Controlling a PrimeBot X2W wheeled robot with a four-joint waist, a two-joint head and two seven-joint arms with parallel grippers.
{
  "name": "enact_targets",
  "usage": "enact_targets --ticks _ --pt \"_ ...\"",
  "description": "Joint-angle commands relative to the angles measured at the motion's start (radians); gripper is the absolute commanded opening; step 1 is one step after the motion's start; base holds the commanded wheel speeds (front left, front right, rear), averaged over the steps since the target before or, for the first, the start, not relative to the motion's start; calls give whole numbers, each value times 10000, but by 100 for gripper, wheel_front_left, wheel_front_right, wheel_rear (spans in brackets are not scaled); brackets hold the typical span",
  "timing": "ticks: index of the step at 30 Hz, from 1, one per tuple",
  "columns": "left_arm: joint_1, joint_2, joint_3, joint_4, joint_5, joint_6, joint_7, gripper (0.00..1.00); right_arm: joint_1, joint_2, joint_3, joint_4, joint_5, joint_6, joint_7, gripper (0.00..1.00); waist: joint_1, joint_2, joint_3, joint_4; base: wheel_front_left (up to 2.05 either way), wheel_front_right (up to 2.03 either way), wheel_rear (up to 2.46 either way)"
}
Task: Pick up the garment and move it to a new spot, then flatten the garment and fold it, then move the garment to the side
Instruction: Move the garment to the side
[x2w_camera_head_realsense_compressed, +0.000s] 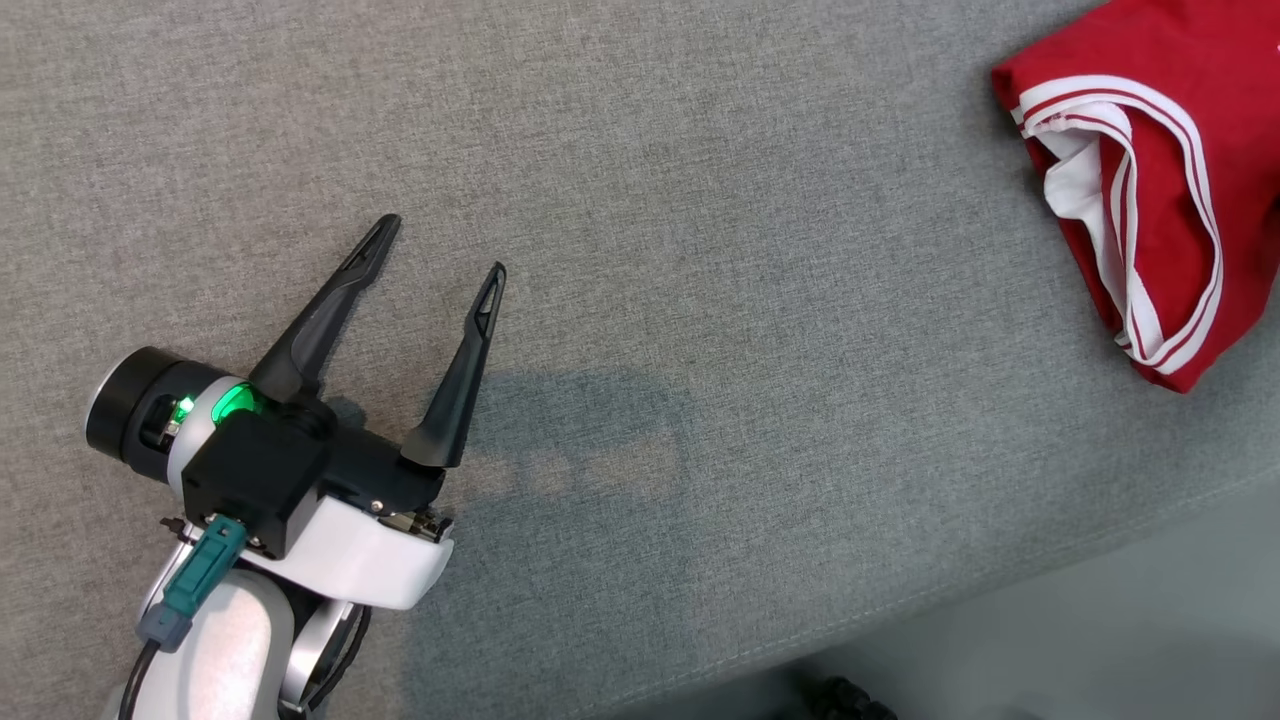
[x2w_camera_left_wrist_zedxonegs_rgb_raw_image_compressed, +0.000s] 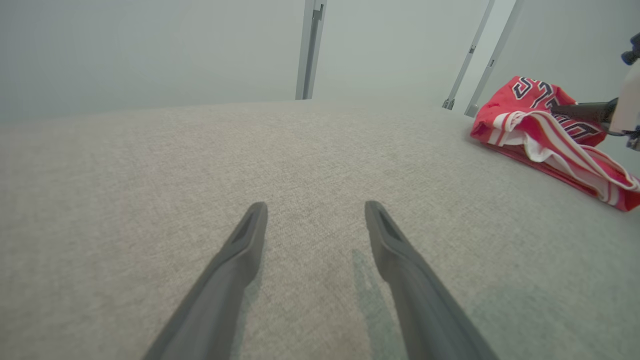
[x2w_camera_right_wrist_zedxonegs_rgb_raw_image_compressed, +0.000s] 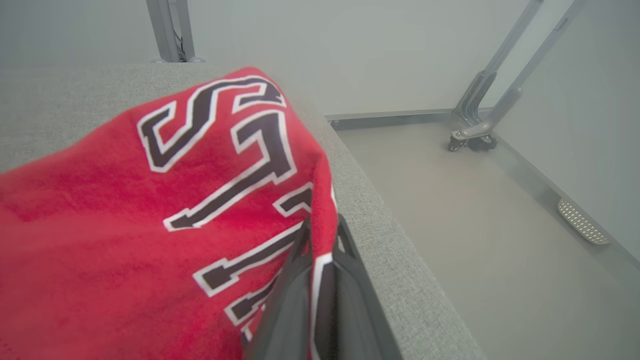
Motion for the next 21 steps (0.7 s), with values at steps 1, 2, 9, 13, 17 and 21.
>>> enact_targets --ticks 1,2,9,13,17,21 --pt "6 262 376 452 148 48 131 100 478 -341 -30 -35 -105 -2 -103 0 0 0 31 -32 0 0 0" --pt "2 266 346 452 157 46 144 100 534 -323 -88 111 -179 -2 -103 0 0 0 42 -41 0 0 0" --pt "-46 279 243 508 129 56 156 100 649 -308 -901 166 -807 -2 -103 100 0 0 -41 -84 0 0 0" --pt "-35 206 269 714 -4 119 -56 100 1029 -571 -1568 -675 -1522 -2 -103 100 0 0 -446 -18 0 0 0" --pt "91 52 412 1059 -221 265 -457 100 1831 -651 -2397 -2734 -2133 -2 -103 100 0 0 -1082 207 0 0 0" --pt "299 -80 644 1442 -468 443 -883 100 3064 -79 -3296 -5054 -2604 -2 -103 100 0 0 -1897 518 0 0 0"
